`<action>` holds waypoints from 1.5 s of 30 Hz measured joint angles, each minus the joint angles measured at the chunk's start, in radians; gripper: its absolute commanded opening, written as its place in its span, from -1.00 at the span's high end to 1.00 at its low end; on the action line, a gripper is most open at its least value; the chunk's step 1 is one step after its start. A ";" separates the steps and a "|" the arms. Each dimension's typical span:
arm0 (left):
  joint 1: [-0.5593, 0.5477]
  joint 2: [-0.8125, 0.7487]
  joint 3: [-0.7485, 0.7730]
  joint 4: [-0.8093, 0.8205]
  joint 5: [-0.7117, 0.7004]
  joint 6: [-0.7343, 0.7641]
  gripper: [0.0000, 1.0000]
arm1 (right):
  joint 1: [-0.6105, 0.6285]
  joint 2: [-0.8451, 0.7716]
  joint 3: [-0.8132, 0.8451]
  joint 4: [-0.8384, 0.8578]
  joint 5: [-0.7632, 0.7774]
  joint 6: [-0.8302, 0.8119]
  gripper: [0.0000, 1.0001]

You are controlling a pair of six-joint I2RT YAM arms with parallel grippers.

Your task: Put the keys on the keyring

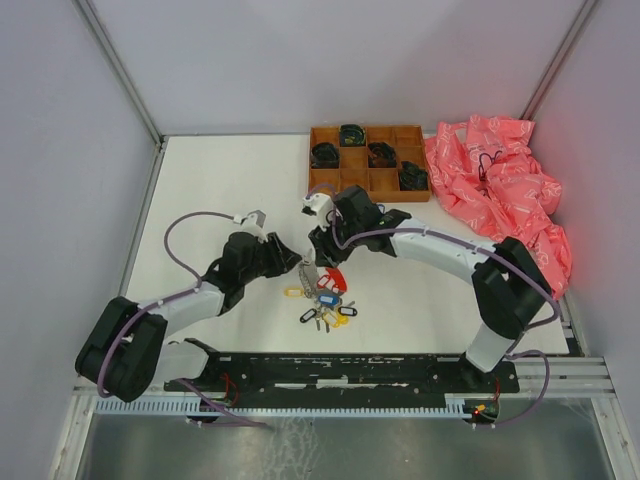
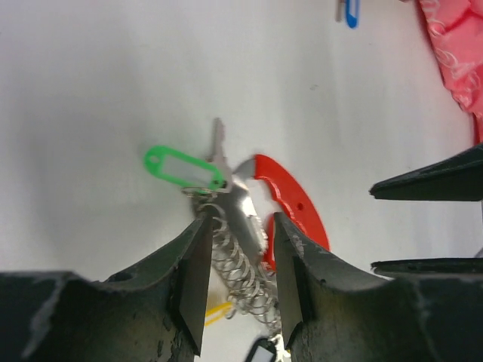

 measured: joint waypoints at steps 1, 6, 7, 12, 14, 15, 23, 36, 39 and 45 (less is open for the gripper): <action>0.024 -0.003 -0.015 0.010 0.003 -0.003 0.12 | 0.003 0.023 0.026 -0.013 0.000 0.000 -0.05; 0.109 0.013 -0.087 0.052 0.029 -0.033 0.17 | 0.030 0.145 0.140 -0.070 0.010 0.019 -0.01; 0.119 0.023 -0.096 0.060 0.037 -0.036 0.19 | 0.037 0.169 0.159 -0.078 0.017 0.027 0.01; 0.159 0.064 -0.131 0.108 0.062 -0.040 0.28 | 0.074 0.243 0.213 -0.096 0.043 0.056 0.08; 0.169 0.076 -0.138 0.119 0.066 -0.040 0.31 | 0.084 0.272 0.241 -0.105 0.050 0.064 0.08; 0.173 0.084 -0.140 0.125 0.068 -0.040 0.32 | 0.089 0.290 0.259 -0.111 0.055 0.072 0.08; 0.174 0.116 -0.143 0.169 0.090 -0.039 0.30 | 0.096 0.385 0.306 -0.110 0.126 0.164 0.15; 0.174 0.131 -0.187 0.275 0.138 -0.026 0.21 | 0.078 0.380 0.254 -0.024 0.060 0.256 0.96; 0.174 0.103 -0.227 0.319 0.159 -0.016 0.20 | 0.053 0.340 0.204 0.008 0.014 0.265 0.99; 0.174 0.045 -0.230 0.311 0.162 0.005 0.19 | 0.017 0.311 0.187 0.046 -0.011 0.265 0.99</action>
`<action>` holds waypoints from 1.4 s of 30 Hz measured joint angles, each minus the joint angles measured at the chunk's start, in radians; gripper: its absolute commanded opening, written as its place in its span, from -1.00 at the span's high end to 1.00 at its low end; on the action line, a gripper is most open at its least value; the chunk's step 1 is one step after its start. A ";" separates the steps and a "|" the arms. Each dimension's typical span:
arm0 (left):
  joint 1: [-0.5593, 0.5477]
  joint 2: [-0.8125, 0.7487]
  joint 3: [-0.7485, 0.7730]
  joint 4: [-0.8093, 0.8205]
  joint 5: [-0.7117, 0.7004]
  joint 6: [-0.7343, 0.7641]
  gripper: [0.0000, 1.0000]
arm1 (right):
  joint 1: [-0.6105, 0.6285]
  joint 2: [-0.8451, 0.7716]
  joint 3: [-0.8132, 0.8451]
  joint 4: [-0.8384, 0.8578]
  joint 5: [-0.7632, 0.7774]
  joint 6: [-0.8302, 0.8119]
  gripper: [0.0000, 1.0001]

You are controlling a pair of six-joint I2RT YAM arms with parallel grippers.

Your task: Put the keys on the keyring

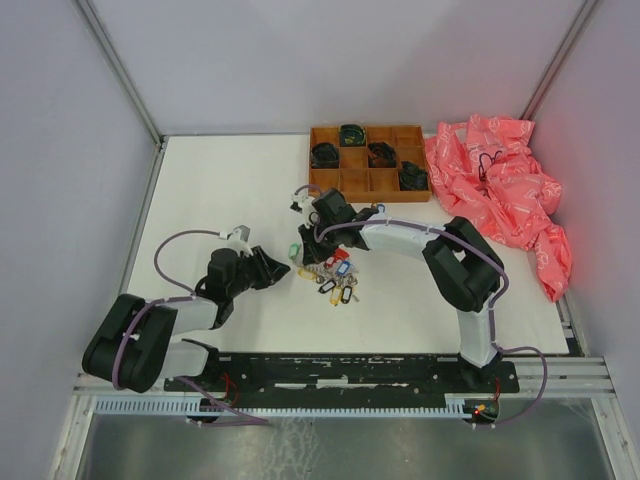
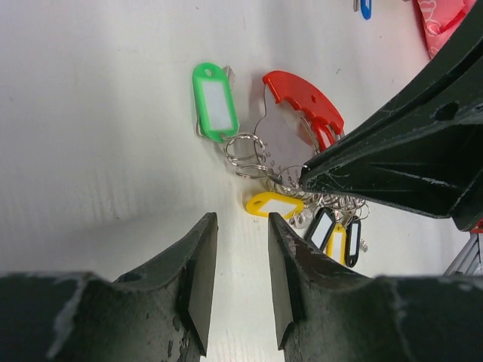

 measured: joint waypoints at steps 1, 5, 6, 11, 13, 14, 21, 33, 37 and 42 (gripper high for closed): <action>0.000 -0.002 0.005 -0.006 0.000 0.000 0.20 | 0.000 0.000 -0.004 0.004 0.002 0.000 0.99; -0.026 -0.002 0.013 -0.018 -0.010 -0.001 0.20 | 0.002 0.000 -0.017 0.003 0.005 0.000 0.99; -0.038 -0.002 0.013 -0.019 -0.021 -0.001 0.20 | 0.001 0.000 -0.018 0.003 0.005 0.000 0.99; -0.059 0.034 0.013 -0.013 -0.071 0.000 0.20 | 0.003 0.000 -0.018 -0.014 0.038 -0.001 0.89; -0.059 0.064 0.019 -0.013 -0.077 -0.001 0.22 | 0.004 0.000 -0.018 -0.037 0.074 -0.006 0.85; -0.058 0.080 0.026 -0.002 -0.076 -0.002 0.22 | 0.006 0.000 -0.018 -0.050 0.095 -0.010 0.82; -0.060 0.161 0.066 0.048 -0.064 -0.001 0.24 | 0.006 0.003 -0.011 -0.097 0.154 -0.039 0.60; -0.062 0.254 0.118 0.093 0.008 0.011 0.35 | 0.001 -0.003 -0.005 -0.116 0.128 -0.097 0.20; -0.068 0.293 0.145 0.107 0.029 0.019 0.40 | -0.012 -0.011 -0.003 -0.101 0.077 -0.109 0.19; -0.082 0.328 0.164 0.131 0.037 0.020 0.42 | -0.037 -0.012 -0.003 -0.082 0.050 -0.109 0.19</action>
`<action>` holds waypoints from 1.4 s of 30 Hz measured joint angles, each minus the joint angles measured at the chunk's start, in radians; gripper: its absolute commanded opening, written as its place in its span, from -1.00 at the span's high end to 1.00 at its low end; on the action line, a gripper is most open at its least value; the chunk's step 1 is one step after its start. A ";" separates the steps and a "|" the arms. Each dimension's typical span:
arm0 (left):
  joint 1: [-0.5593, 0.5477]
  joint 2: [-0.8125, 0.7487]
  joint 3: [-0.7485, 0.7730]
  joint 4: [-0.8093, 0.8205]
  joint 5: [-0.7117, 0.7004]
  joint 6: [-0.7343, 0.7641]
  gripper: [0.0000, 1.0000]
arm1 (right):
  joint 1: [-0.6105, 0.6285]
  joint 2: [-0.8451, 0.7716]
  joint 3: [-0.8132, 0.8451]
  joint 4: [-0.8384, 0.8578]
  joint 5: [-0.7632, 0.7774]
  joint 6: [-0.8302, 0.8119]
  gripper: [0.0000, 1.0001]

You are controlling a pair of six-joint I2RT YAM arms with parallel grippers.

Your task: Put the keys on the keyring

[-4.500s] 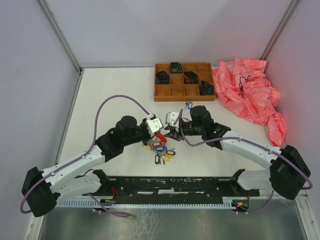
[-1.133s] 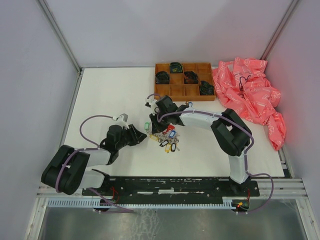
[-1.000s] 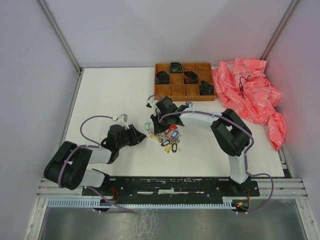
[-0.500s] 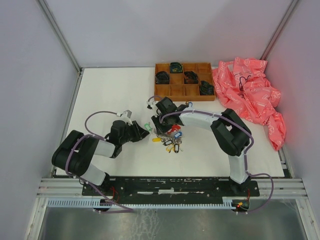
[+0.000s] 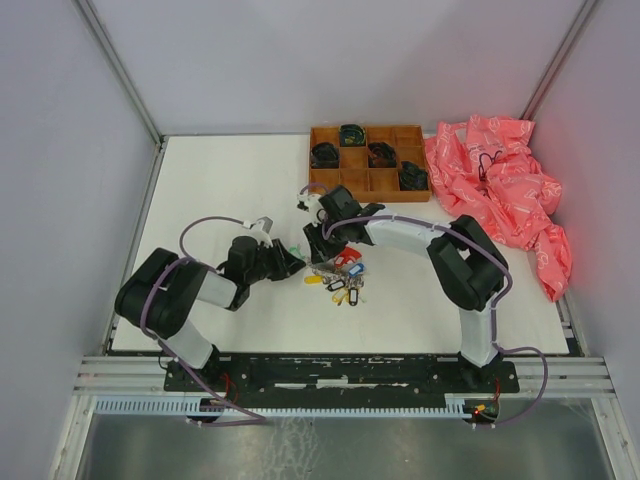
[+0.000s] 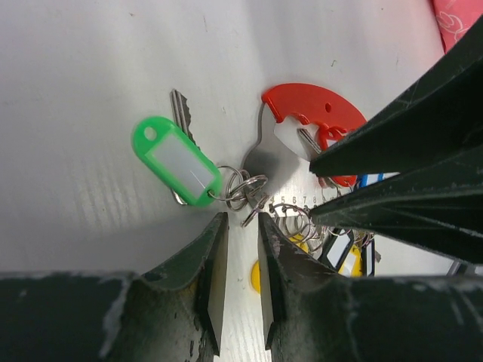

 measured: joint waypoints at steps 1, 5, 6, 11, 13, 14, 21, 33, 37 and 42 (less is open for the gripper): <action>-0.003 0.002 0.000 0.002 0.000 0.000 0.42 | -0.004 0.000 0.000 0.004 -0.002 0.000 0.19; -0.011 0.016 0.003 0.016 0.001 0.000 0.45 | -0.016 -0.006 -0.001 0.013 -0.005 0.000 0.19; -0.011 0.021 0.007 0.018 0.003 0.000 0.45 | -0.019 -0.010 -0.002 0.017 -0.005 0.000 0.19; -0.021 0.042 0.014 0.039 0.012 0.000 0.50 | -0.022 -0.029 -0.010 0.030 -0.006 0.000 0.18; -0.022 0.050 0.018 0.044 0.016 0.000 0.55 | -0.023 -0.035 -0.012 0.034 -0.006 0.000 0.17; -0.023 0.054 0.019 0.047 0.016 0.000 0.58 | -0.023 -0.037 -0.013 0.034 -0.007 0.000 0.17; -0.027 0.064 0.026 0.046 0.017 0.011 0.94 | -0.026 -0.047 -0.031 0.040 -0.009 -0.009 0.14; -0.048 -0.098 0.043 -0.174 0.026 0.286 0.95 | -0.050 -0.153 -0.063 0.009 -0.079 -0.196 -0.06; -0.072 -0.194 0.081 -0.259 0.054 0.457 0.95 | -0.061 -0.230 -0.079 0.023 -0.112 -0.285 -0.10; -0.085 -0.288 0.091 -0.293 0.103 0.662 0.95 | -0.069 -0.330 -0.182 0.099 -0.174 -0.380 -0.11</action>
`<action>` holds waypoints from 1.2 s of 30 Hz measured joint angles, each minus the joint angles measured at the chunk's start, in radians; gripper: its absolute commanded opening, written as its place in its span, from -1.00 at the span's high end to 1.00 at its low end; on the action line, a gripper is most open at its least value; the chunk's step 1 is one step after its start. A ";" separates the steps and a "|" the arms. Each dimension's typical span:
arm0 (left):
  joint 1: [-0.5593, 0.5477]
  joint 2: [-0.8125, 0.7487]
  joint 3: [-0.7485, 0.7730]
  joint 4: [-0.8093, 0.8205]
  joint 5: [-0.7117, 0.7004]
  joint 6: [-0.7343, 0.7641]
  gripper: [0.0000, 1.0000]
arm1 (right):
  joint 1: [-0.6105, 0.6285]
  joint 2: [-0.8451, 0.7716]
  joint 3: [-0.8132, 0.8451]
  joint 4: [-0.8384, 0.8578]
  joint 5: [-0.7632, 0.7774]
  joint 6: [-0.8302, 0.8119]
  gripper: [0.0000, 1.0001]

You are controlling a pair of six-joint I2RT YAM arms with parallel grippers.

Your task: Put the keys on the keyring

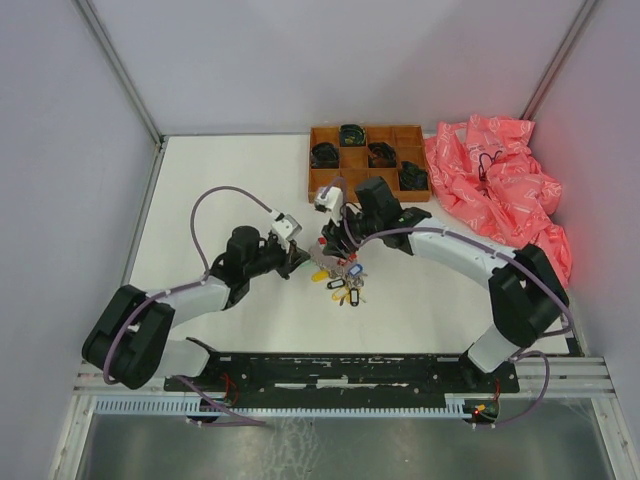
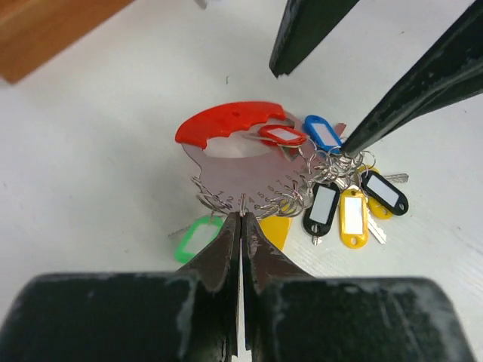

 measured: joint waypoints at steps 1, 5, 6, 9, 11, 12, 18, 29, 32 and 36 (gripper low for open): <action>-0.002 -0.013 0.000 0.001 0.014 0.043 0.95 | -0.001 -0.025 -0.038 0.026 -0.012 -0.021 -0.12; -0.004 -0.044 0.000 0.002 0.072 0.196 0.95 | -0.004 -0.121 -0.185 0.114 -0.048 -0.100 -0.12; -0.004 -0.051 0.000 0.002 0.086 0.236 0.95 | -0.004 -0.145 -0.221 0.137 -0.057 -0.123 -0.11; -0.008 -0.073 -0.004 0.002 0.127 0.336 0.95 | -0.004 -0.191 -0.294 0.208 -0.085 -0.178 -0.08; -0.015 -0.096 -0.011 0.003 0.149 0.394 0.95 | -0.004 -0.206 -0.325 0.257 -0.107 -0.206 -0.06; -0.019 -0.109 -0.015 0.005 0.161 0.431 0.95 | -0.004 -0.211 -0.333 0.280 -0.115 -0.217 -0.06; -0.043 -0.146 -0.055 0.034 0.216 0.570 0.95 | -0.004 -0.255 -0.398 0.400 -0.141 -0.258 0.03; -0.071 -0.187 -0.072 0.035 0.236 0.647 0.95 | -0.004 -0.247 -0.406 0.435 -0.204 -0.327 0.14; -0.071 -0.187 -0.069 0.013 0.236 0.647 0.95 | -0.003 -0.233 -0.406 0.435 -0.211 -0.340 0.15; -0.073 -0.187 -0.064 -0.021 0.235 0.647 0.95 | -0.001 -0.213 -0.406 0.435 -0.215 -0.352 0.16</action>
